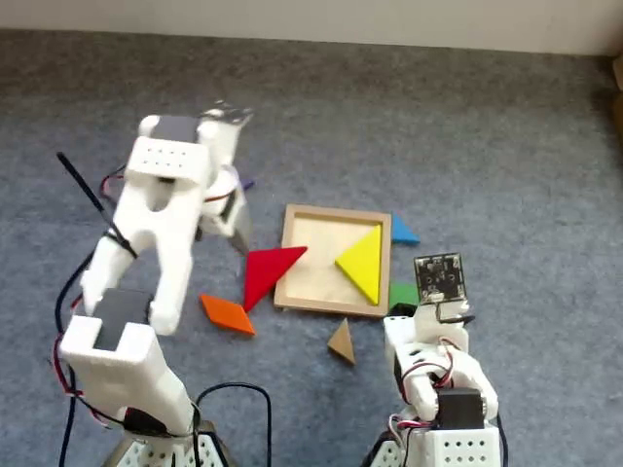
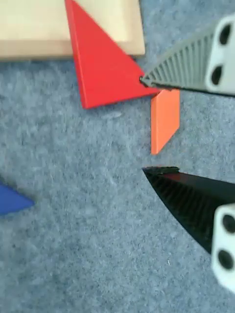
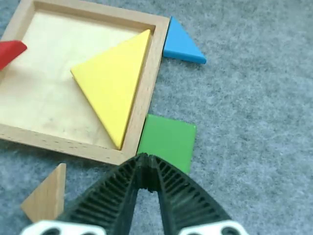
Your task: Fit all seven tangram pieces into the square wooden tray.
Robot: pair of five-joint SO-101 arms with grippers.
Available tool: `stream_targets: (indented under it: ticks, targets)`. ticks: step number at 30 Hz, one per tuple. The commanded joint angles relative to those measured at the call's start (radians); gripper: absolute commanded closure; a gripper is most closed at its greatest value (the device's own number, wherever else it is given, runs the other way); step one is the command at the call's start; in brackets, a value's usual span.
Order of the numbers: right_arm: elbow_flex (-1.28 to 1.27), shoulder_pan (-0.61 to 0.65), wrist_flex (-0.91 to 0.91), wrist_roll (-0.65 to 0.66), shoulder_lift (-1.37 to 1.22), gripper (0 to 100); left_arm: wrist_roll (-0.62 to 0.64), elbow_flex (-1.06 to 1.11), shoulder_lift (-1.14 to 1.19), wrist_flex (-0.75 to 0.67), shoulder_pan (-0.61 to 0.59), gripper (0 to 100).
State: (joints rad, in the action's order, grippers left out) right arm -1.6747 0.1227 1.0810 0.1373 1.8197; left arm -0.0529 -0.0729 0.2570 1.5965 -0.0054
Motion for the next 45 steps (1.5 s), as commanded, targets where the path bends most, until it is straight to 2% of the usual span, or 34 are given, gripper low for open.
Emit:
stream_targets:
  ticks: [1,5,10,17,22,28,31,37,45]
  targets:
    - [-0.094,-0.012,0.005,0.011,0.01,97.5,-0.069,0.139,-0.05,-0.187,-0.042,84]
    - [-0.094,-0.012,0.005,0.011,0.01,97.5,-0.071,0.259,-0.05,-0.296,-0.038,86]
    - [-0.094,-0.012,0.005,0.011,0.01,97.5,-0.072,0.334,-0.048,-0.338,-0.027,86]
    - [-0.094,-0.012,0.005,0.011,0.01,97.5,-0.063,0.364,-0.048,-0.336,0.119,86]
    - [-0.094,-0.012,0.005,0.011,0.01,97.5,0.049,0.363,-0.035,-0.393,0.208,86]
    - [-0.094,-0.012,0.005,0.011,0.01,97.5,0.077,0.277,0.013,-0.388,0.295,86]
    - [-0.094,-0.012,0.005,0.011,0.01,97.5,0.137,0.186,0.013,-0.33,0.329,86]
    - [-0.094,-0.012,0.005,0.011,0.01,97.5,0.144,0.015,0.013,-0.213,0.429,86]
    - [-0.094,-0.012,0.005,0.011,0.01,97.5,0.146,-0.07,0.025,-0.207,0.389,86]
